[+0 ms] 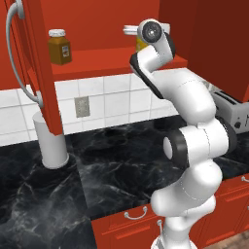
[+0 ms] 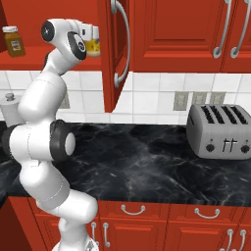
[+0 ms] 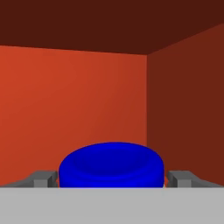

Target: Collect the turmeric, mayonnaise, and shaker from the cabinet and place them next to the stove.

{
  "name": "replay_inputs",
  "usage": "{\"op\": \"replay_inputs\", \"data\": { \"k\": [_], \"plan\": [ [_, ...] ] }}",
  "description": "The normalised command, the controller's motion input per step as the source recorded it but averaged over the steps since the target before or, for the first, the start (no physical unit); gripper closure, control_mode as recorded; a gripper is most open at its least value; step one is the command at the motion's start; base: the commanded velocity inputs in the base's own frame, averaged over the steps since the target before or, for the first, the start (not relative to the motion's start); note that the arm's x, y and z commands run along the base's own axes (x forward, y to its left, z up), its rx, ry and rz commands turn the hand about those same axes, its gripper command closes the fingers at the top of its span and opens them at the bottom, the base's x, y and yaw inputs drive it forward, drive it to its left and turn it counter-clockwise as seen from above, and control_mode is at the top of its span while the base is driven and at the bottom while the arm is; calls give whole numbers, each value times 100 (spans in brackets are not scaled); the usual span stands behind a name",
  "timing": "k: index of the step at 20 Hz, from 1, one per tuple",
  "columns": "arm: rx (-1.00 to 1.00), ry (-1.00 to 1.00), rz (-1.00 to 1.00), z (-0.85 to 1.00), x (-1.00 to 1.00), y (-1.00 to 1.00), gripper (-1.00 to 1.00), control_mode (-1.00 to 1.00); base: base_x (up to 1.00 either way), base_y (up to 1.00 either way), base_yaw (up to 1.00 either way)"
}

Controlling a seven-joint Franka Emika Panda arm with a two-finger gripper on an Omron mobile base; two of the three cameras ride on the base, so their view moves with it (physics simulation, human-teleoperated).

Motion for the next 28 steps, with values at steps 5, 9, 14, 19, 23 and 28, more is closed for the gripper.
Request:
{"op": "replay_inputs", "data": {
  "k": [5, 9, 14, 19, 23, 28],
  "plan": [
    [0, 0, 0, -4, 13, 2, 100, -100, 0, 0, 0],
    [0, 0, 0, 0, 1, 1, 100, -100, 0, 0, 0],
    [0, 0, 0, 0, 0, 0, 100, -100, 0, 0, 0],
    [0, -3, 0, 0, 0, 0, 100, -100, 0, 0, 0],
    [0, -5, 0, 0, -4, 0, 100, -100, 0, 0, 0],
    [1, -9, 1, 0, -33, -2, 100, -100, 0, 0, 0]
  ]
}}
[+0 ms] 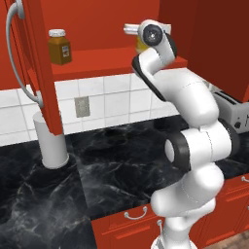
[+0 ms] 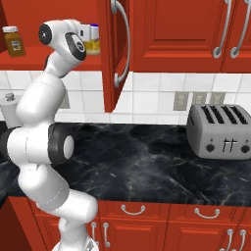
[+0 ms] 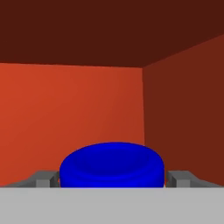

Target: Collect the turmeric, mayonnaise, and shaker from the cabinet and place them next to the stove.

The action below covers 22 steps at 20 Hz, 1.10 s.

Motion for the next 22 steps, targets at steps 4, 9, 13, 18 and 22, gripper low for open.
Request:
{"op": "replay_inputs", "data": {
  "k": [4, 9, 13, 18, 22],
  "plan": [
    [0, -9, 1, 1, -60, 0, 100, -100, 0, 0, 0],
    [0, -2, 5, 9, -70, 0, 100, -100, 0, 0, 0],
    [-1, 0, 9, 21, -76, 0, 100, -100, 0, 0, 0],
    [-5, 3, 9, 32, -84, 0, 100, -100, 0, 0, 0],
    [-8, 11, 9, 29, -72, -4, 100, -100, 0, 0, 0]
  ]
}}
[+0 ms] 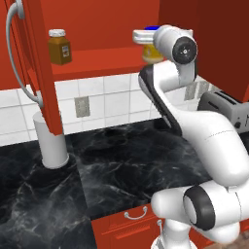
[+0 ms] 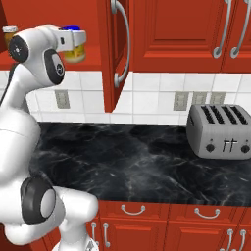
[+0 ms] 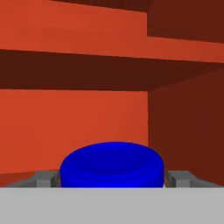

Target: Collect the turmeric, mayonnaise, and shaker from the cabinet and place them next to the stove.

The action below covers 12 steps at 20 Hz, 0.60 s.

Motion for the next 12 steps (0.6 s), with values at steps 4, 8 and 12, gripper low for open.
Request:
{"op": "replay_inputs", "data": {
  "k": [4, 8, 12],
  "plan": [
    [-14, 15, 17, 12, -68, -5, 100, -100, 0, 0, 0],
    [-13, 12, 23, 1, -73, -9, 100, -100, 0, 0, 0],
    [-6, 4, 31, 0, -80, -19, 100, -100, 0, 0, 0]
  ]
}}
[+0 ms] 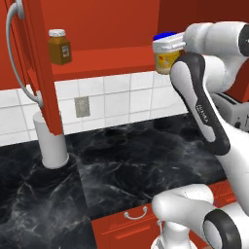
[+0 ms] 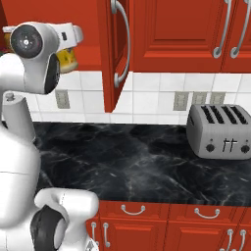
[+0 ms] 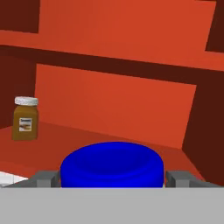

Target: Collect the turmeric, mayonnaise, and shaker from the cabinet and place them next to the stove.

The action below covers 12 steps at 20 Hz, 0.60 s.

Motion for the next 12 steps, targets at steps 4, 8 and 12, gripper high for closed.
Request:
{"op": "replay_inputs", "data": {
  "k": [4, 8, 12],
  "plan": [
    [0, 0, 31, -6, -90, -22, 100, -100, 0, 0, 0],
    [1, 0, 24, -9, -95, -6, 100, -100, 0, 0, 0],
    [1, 0, 18, -14, -89, 0, 100, -100, 0, 0, 0]
  ]
}}
